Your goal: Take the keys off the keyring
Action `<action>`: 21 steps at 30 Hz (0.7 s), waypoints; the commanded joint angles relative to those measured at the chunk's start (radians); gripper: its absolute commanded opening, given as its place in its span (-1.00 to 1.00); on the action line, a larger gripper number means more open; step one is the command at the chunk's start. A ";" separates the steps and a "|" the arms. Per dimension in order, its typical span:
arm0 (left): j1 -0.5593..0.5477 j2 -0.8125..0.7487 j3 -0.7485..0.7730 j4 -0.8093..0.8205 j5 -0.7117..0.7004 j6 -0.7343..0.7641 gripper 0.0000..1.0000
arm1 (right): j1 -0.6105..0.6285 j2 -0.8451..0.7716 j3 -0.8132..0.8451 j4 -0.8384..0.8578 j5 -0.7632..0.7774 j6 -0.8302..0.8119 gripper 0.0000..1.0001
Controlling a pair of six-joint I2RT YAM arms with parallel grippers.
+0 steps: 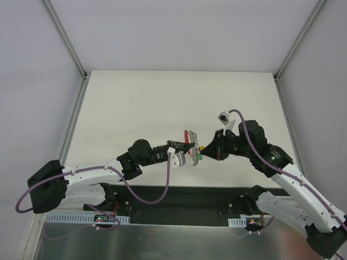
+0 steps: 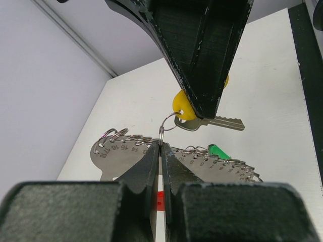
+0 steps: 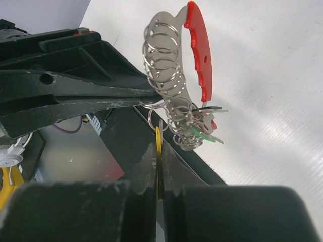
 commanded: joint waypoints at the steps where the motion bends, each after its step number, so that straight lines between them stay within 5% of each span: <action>1: -0.008 0.010 0.038 0.087 -0.028 0.001 -1.00 | -0.001 -0.022 -0.004 0.039 -0.044 0.013 -0.98; 21: -0.008 0.028 0.034 0.104 -0.019 -0.017 -1.00 | 0.007 0.012 -0.014 0.073 -0.093 0.008 -0.90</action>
